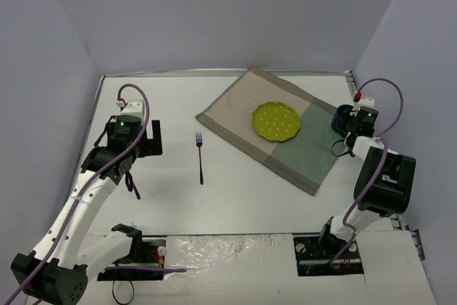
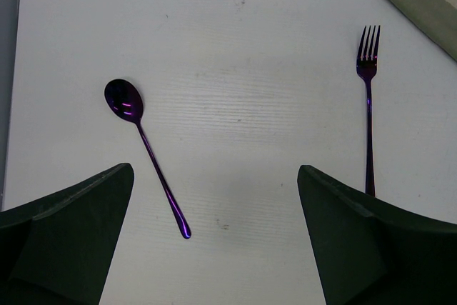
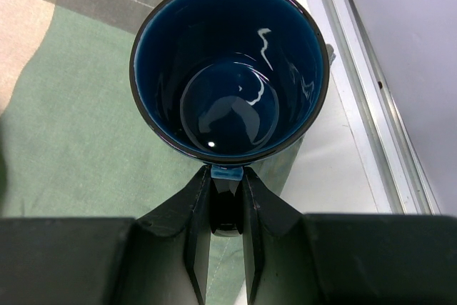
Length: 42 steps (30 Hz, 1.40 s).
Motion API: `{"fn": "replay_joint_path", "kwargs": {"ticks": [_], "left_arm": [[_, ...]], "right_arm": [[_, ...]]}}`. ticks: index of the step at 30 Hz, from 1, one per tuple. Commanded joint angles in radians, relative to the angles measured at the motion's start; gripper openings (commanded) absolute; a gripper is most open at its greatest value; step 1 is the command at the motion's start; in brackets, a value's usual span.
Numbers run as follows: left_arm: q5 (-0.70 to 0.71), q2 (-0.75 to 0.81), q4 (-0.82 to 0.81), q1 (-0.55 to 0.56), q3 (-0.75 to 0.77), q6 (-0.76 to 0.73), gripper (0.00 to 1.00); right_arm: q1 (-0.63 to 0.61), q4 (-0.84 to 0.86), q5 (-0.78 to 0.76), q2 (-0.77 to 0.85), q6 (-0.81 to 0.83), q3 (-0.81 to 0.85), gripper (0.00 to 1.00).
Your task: Set the dinner table for one person
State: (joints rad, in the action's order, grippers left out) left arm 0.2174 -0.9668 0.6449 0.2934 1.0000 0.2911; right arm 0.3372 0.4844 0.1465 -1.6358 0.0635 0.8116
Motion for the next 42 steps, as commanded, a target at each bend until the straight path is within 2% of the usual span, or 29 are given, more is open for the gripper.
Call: {"fn": "replay_joint_path", "kwargs": {"ticks": [1, 5, 6, 7, 9, 11, 17, 21, 24, 31, 42], "left_arm": [[0.025, 0.000, -0.047, 0.001, 0.008, -0.009, 0.97], [0.025, -0.001, -0.048, 0.003, 0.008, -0.009, 0.97], [0.025, -0.001, -0.048, 0.003, 0.007, -0.009, 0.97], [0.025, -0.001, -0.048, 0.003, 0.006, -0.009, 0.97], [0.025, -0.003, -0.049, 0.003, 0.006, -0.008, 0.97], [0.024, -0.003, -0.050, 0.003, 0.006, -0.008, 0.97], [0.022, -0.005, -0.050, 0.001, 0.005, -0.005, 0.97], [0.031, -0.013, -0.047, 0.001, 0.005, -0.002, 0.97], [0.042, -0.024, -0.044, -0.003, 0.005, 0.007, 0.97], [0.037, -0.059, -0.045, -0.020, -0.002, 0.052, 0.97], [0.003, -0.108, -0.039, -0.021, -0.027, 0.175, 0.97]], "right_arm": [[0.011, 0.179, 0.018, 0.011, 0.019, 0.059, 0.00], [0.010, 0.199, 0.022, 0.010, 0.018, 0.025, 0.00], [0.010, 0.198, 0.018, 0.014, 0.018, 0.018, 0.03], [0.011, 0.197, 0.013, 0.019, 0.018, 0.012, 0.07], [0.013, 0.190, 0.005, 0.040, 0.015, -0.001, 0.24], [0.013, 0.182, -0.002, 0.063, 0.010, -0.012, 0.36], [0.005, 0.132, -0.051, 0.180, -0.026, -0.031, 0.63], [-0.015, 0.110, -0.086, 0.262, -0.066, -0.035, 0.75], [-0.083, 0.052, -0.115, 0.335, -0.128, -0.012, 0.84], [-0.317, -0.093, -0.199, 0.379, -0.217, 0.058, 0.93], [-0.669, -0.157, -0.204, 0.376, -0.280, 0.027, 1.00]]}}
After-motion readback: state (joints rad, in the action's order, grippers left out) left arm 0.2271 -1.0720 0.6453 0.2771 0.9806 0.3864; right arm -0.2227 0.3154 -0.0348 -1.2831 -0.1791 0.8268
